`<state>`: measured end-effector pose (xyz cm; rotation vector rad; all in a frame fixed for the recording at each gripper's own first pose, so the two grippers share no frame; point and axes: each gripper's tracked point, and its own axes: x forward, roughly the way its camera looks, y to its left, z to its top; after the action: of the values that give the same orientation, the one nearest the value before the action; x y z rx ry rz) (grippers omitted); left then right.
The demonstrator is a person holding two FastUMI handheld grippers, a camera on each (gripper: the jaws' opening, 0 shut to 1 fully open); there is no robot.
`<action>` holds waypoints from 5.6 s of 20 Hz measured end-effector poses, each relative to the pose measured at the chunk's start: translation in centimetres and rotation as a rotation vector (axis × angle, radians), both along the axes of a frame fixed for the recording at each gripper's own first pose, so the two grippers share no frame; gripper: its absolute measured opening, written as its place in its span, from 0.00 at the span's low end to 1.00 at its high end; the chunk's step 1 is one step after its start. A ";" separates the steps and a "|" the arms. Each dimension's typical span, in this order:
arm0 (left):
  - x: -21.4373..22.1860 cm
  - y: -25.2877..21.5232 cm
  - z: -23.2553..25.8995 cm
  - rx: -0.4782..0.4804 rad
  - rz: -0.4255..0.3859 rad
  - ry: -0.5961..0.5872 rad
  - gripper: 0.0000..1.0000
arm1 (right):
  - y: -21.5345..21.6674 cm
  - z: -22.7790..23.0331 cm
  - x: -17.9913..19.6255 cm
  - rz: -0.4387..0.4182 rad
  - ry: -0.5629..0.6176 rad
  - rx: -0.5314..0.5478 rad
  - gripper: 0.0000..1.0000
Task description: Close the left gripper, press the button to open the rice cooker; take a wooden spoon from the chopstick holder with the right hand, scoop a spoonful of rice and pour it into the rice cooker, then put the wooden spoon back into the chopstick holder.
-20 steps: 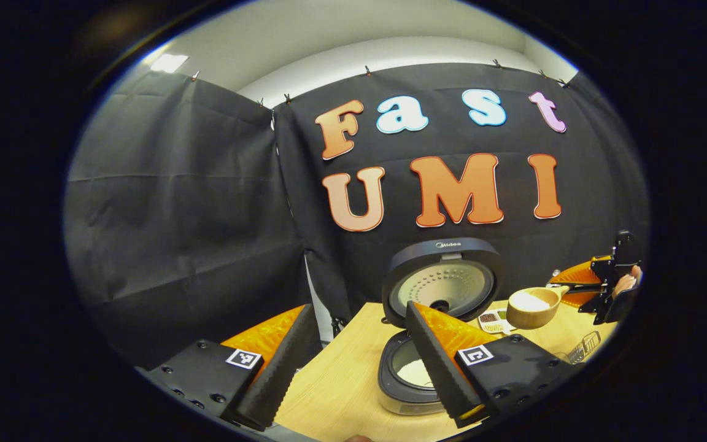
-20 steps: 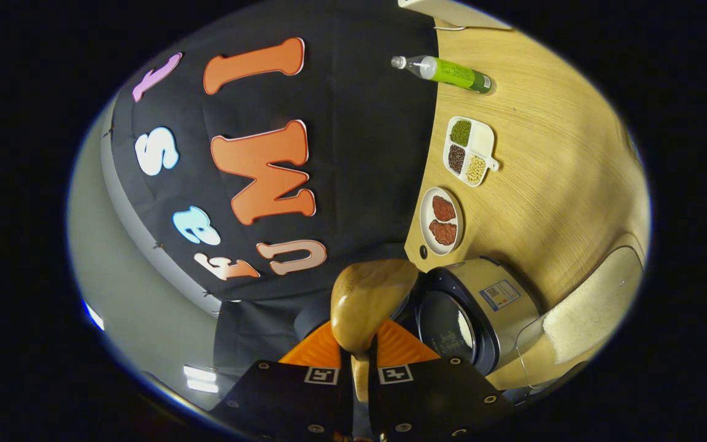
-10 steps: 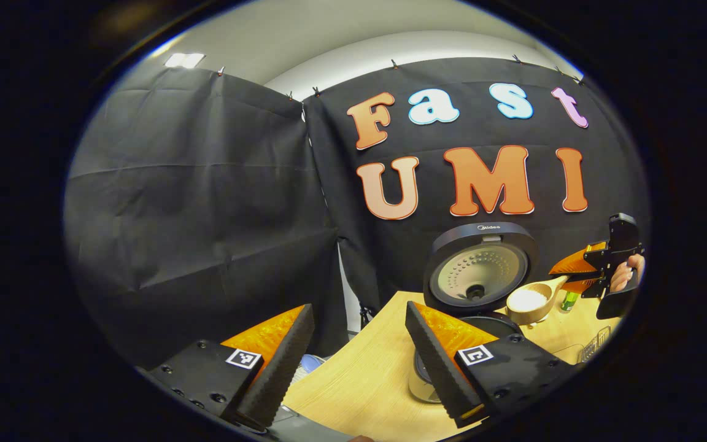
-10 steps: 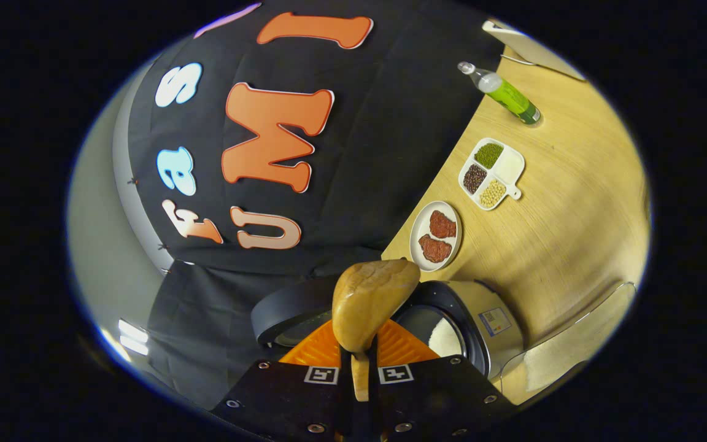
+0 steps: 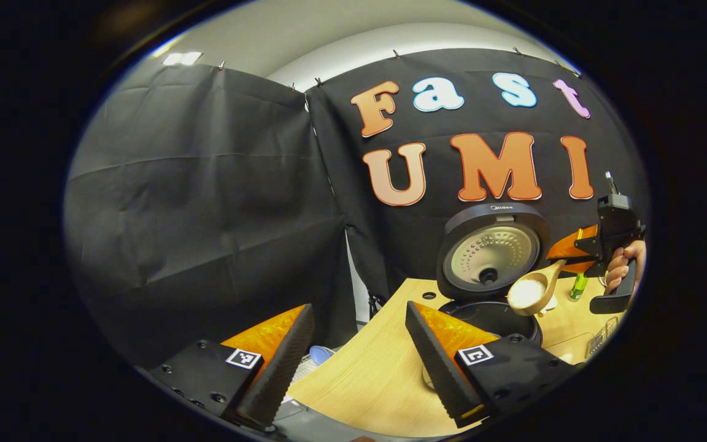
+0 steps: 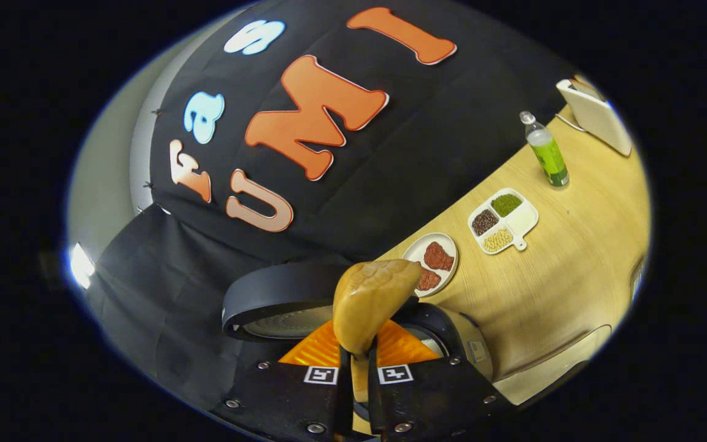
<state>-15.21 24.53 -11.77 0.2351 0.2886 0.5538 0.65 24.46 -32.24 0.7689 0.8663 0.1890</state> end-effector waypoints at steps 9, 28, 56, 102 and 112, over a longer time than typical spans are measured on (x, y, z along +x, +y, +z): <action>-0.1 0.0 0.5 0.022 -0.008 -0.010 0.94 | 1.8 -0.2 -0.8 0.105 -0.119 -0.198 0.10; 0.3 0.7 0.0 0.017 -0.016 -0.019 0.94 | 6.5 -0.1 -0.7 0.367 -0.379 -0.503 0.09; 3.6 -4.3 -0.9 0.008 -0.101 0.007 0.94 | -1.2 5.8 -2.3 0.380 -0.461 -0.440 0.09; 14.0 -16.7 0.8 -0.158 -0.265 0.066 1.00 | -38.1 -8.7 -15.6 -0.125 0.170 -0.643 0.13; 18.7 -18.5 3.0 -0.138 -0.342 0.029 0.94 | -39.6 -5.8 -16.4 -0.159 0.199 -0.662 0.31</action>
<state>3.46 6.03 -8.73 0.1546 0.3056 0.1919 -15.71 -15.10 -38.03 0.2321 0.9743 -0.3120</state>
